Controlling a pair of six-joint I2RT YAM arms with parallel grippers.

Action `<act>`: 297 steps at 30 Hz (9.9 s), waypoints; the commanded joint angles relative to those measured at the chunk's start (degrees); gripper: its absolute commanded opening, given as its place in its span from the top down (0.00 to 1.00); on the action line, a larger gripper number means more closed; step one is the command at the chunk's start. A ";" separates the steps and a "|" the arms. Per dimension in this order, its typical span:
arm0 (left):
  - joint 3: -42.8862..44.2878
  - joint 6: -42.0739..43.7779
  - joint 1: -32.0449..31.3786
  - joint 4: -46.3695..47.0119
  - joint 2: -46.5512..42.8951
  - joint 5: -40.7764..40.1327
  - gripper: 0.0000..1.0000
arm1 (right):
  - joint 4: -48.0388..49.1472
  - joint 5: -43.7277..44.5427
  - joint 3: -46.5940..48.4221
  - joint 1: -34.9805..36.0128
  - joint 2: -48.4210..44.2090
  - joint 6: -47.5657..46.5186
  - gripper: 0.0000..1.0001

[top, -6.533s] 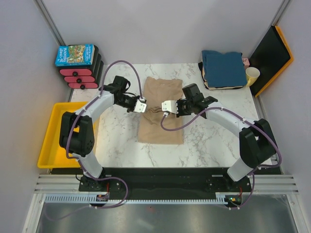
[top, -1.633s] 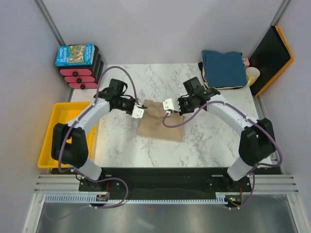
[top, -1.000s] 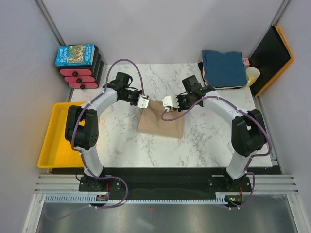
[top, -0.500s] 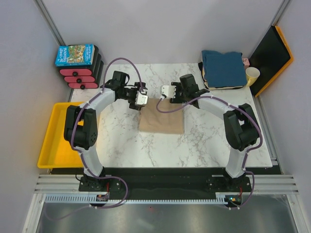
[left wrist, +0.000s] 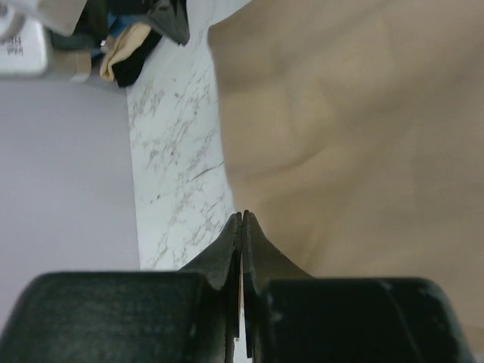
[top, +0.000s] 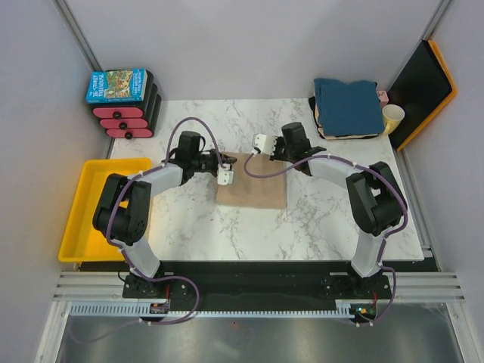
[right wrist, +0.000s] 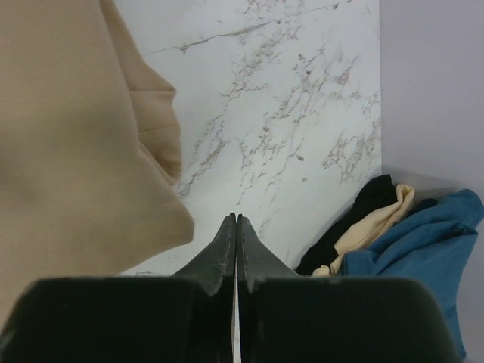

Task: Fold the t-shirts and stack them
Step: Fold the long partially folded tshirt into a neat square, then smooth out wrinkles on the folded tshirt, then put the neatly folded tshirt into the corner of the board with the right arm

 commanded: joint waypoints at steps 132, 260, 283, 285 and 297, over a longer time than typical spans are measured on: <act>-5.10 20.72 -17.22 54.73 25.81 -48.47 0.29 | -38.05 -68.82 24.78 -16.86 25.20 41.58 0.19; 8.34 -27.18 -8.25 -20.58 -1.96 -16.30 0.74 | -46.91 -31.15 52.27 -7.28 28.46 32.98 1.00; 5.01 -25.60 -7.82 -21.72 -7.85 -15.86 0.79 | -48.34 3.32 63.62 -11.94 24.78 5.20 1.00; 4.83 -25.25 -7.64 -21.81 -7.94 -15.68 0.79 | -47.55 5.08 63.80 -12.02 24.07 3.97 1.00; 3.34 -24.81 -6.94 -21.81 -8.56 -14.63 0.81 | -43.85 7.29 62.66 -12.55 20.82 7.56 1.00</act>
